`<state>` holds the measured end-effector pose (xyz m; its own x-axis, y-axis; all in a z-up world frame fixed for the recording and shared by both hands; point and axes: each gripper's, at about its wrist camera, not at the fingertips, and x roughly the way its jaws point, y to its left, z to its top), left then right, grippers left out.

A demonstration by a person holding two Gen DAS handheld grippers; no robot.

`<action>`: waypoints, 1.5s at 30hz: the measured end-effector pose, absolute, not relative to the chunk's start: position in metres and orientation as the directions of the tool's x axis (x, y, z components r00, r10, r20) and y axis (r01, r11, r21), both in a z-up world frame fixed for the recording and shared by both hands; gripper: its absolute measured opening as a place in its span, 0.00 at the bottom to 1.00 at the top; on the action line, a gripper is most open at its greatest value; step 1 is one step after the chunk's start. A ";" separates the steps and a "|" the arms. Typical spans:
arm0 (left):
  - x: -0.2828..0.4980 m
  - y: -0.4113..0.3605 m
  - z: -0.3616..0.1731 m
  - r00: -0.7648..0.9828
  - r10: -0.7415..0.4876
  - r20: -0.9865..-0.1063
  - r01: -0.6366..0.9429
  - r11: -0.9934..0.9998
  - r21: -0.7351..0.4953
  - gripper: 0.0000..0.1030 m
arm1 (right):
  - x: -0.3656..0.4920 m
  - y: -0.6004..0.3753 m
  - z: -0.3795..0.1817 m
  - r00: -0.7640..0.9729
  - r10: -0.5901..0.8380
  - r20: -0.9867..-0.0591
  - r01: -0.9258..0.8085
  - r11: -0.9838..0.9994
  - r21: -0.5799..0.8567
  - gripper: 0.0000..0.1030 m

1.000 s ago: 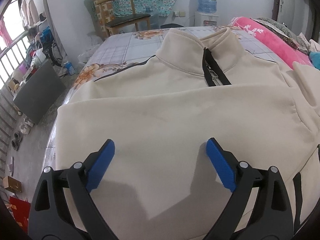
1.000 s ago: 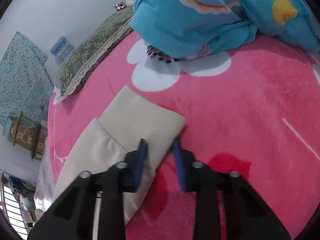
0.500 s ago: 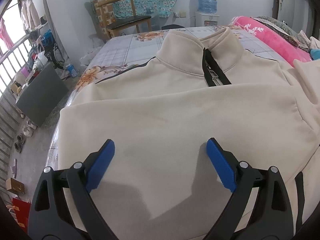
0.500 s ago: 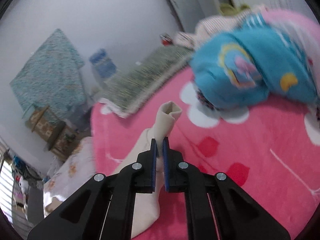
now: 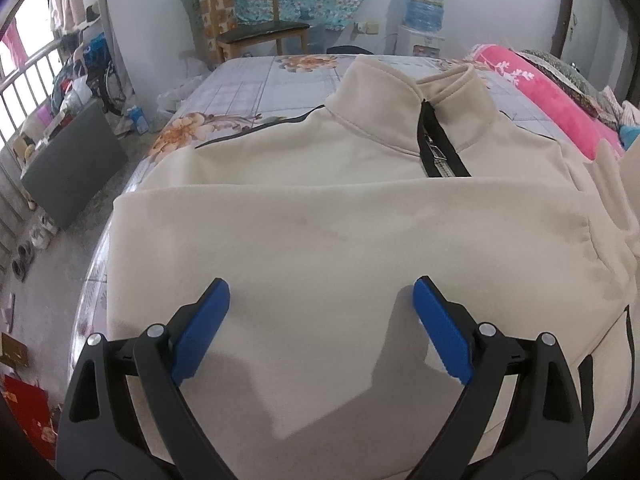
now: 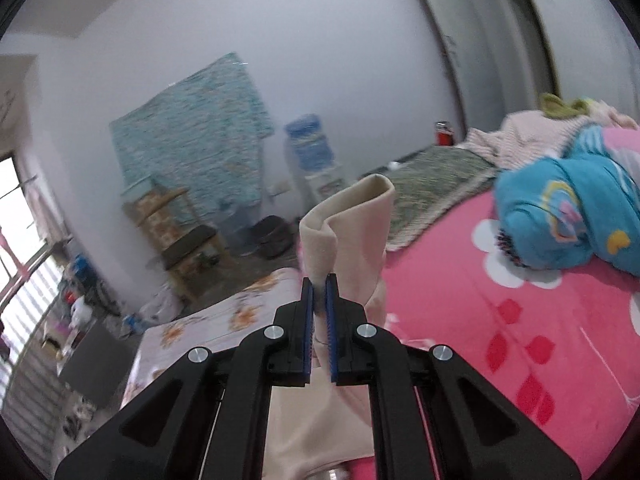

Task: Fold large clothes
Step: 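Lift the held sleeve with the right gripper and lay it across the body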

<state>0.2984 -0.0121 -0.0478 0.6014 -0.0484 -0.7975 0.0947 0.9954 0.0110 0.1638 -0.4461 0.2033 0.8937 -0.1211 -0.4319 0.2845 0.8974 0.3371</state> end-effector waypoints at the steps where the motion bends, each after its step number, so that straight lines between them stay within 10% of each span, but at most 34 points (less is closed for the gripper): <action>1: 0.299 -0.012 -0.048 0.601 -0.050 -0.798 0.092 0.996 0.007 0.87 | 0.165 -0.435 0.207 0.899 -0.103 -0.426 0.262 0.905 0.335 0.06; 27: 0.245 0.025 0.022 0.677 -0.132 -0.724 0.140 0.989 -0.049 0.87 | 0.208 -0.239 0.215 0.889 0.210 -0.406 -0.068 0.940 0.335 0.06; 40: 0.177 0.111 0.018 0.634 -0.327 -0.700 0.190 0.944 -0.269 0.42 | 0.235 -0.089 0.143 0.806 0.403 -0.433 -0.277 0.904 0.325 0.07; 42: 0.176 0.118 0.013 0.620 -0.362 -0.697 0.185 0.930 -0.318 0.41 | 0.248 -0.058 0.113 0.732 0.459 -0.504 -0.330 0.886 0.327 0.17; 43: 0.177 0.119 0.011 0.611 -0.375 -0.697 0.181 0.923 -0.338 0.41 | 0.257 -0.045 0.095 0.669 0.489 -0.560 -0.354 0.872 0.338 0.43; 45: 0.180 0.120 0.005 0.593 -0.403 -0.697 0.172 0.909 -0.380 0.41 | 0.274 -0.023 0.057 0.513 0.517 -0.685 -0.367 0.854 0.369 0.63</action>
